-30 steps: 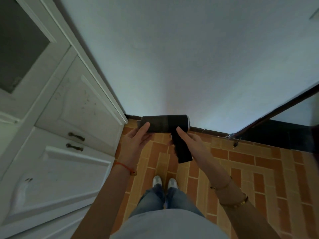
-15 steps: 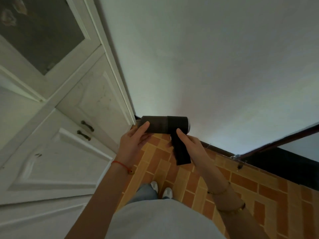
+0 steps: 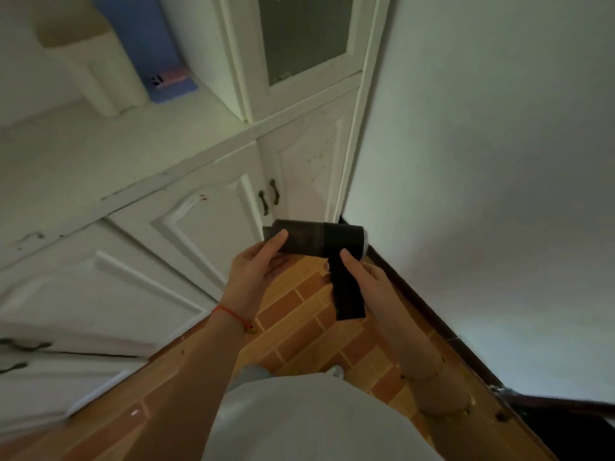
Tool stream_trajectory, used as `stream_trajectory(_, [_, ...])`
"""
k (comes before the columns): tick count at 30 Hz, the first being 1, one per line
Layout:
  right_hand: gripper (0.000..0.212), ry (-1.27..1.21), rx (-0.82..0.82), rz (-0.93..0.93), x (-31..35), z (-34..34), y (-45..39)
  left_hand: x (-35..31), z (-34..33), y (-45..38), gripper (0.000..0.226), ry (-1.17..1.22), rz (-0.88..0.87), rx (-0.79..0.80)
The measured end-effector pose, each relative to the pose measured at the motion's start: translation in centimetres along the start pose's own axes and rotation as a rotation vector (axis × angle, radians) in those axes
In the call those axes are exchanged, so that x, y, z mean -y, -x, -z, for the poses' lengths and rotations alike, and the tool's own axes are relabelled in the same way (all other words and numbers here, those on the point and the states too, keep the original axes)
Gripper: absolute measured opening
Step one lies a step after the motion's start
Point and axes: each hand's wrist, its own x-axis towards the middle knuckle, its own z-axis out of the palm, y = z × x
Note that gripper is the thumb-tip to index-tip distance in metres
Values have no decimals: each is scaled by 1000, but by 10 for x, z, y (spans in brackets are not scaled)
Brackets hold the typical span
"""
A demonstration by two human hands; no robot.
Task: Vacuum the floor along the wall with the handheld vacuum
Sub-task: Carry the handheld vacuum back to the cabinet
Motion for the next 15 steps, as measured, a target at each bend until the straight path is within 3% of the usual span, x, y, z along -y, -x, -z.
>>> stream_trajectory(5, [81,141,102,-68,-21,-72,-5,-11,84,29,41,79,-66,-174])
stream_trajectory(10, [61,149,354,-18,-30,-169,28,-25,178,76,35,161,-133,-293])
stream_trajectory(12, [45,165,393,6,-41,-210,44,-30,217,97,30,170,-157,-335])
stream_trajectory(15, [40,198,438,20,-62,-268,69,-36,275,129,25,185,-166,-392])
